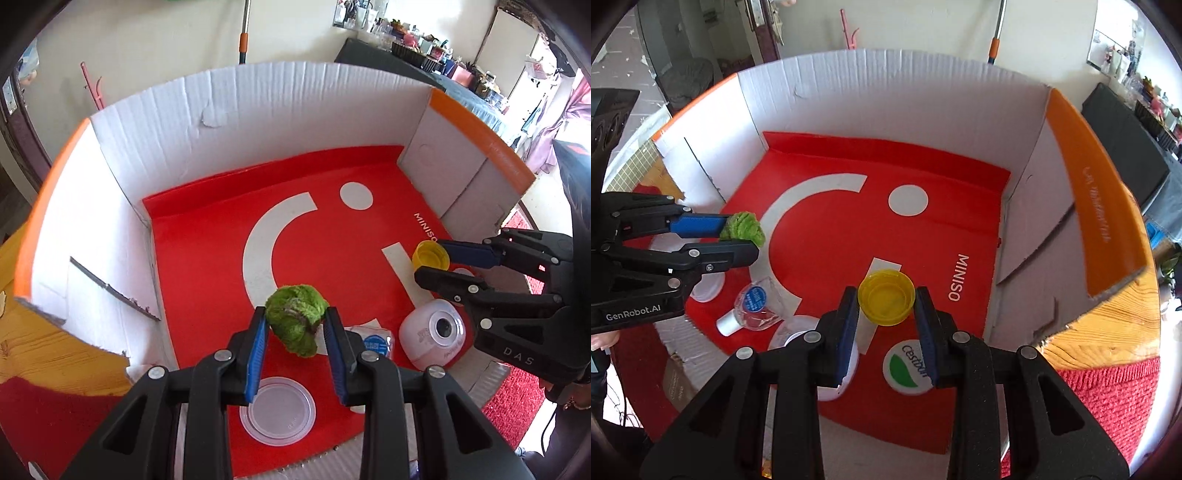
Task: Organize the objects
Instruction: 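Carry the green plush with the left tool while the right tool carries the yellow cap into the box, then lower the plush with the left tool while the right tool lowers the yellow cap, then open both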
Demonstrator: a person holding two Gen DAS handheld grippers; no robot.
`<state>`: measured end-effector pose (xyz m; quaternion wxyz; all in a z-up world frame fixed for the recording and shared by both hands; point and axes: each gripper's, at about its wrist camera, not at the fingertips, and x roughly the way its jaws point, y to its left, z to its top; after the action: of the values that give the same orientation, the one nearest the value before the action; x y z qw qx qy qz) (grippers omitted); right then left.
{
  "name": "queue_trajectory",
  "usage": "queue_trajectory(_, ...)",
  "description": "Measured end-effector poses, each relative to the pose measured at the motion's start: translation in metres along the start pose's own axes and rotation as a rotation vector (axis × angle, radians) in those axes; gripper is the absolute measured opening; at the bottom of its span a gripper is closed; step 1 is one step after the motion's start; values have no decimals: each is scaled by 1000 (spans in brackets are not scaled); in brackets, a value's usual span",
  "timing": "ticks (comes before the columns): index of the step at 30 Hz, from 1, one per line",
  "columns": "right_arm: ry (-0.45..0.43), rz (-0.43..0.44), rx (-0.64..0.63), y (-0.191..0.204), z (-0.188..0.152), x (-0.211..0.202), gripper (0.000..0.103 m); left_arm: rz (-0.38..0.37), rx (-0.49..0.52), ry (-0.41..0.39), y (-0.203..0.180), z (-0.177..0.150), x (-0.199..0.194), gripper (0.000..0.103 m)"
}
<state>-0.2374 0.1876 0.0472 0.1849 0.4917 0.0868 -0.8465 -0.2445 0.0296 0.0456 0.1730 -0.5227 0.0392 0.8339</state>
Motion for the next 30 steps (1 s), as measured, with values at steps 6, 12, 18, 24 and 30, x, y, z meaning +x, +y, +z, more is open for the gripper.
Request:
queue_trajectory(6,41,6,-1,-3,0,8,29,-13,-2,26,3,-1,7,32)
queue_trajectory(12,63,8,5,-6,0,12,29,-20,-10,31,8,-3,8,32)
queue_trajectory(18,68,2,-5,-7,-2,11,30,-20,-10,28,8,-2,8,33)
queue_trajectory(24,71,2,-2,-1,-3,13,30,-19,-8,27,9,-4,5,33)
queue_trajectory(30,76,0,-3,-3,-4,11,30,-22,-10,25,11,-6,3,33)
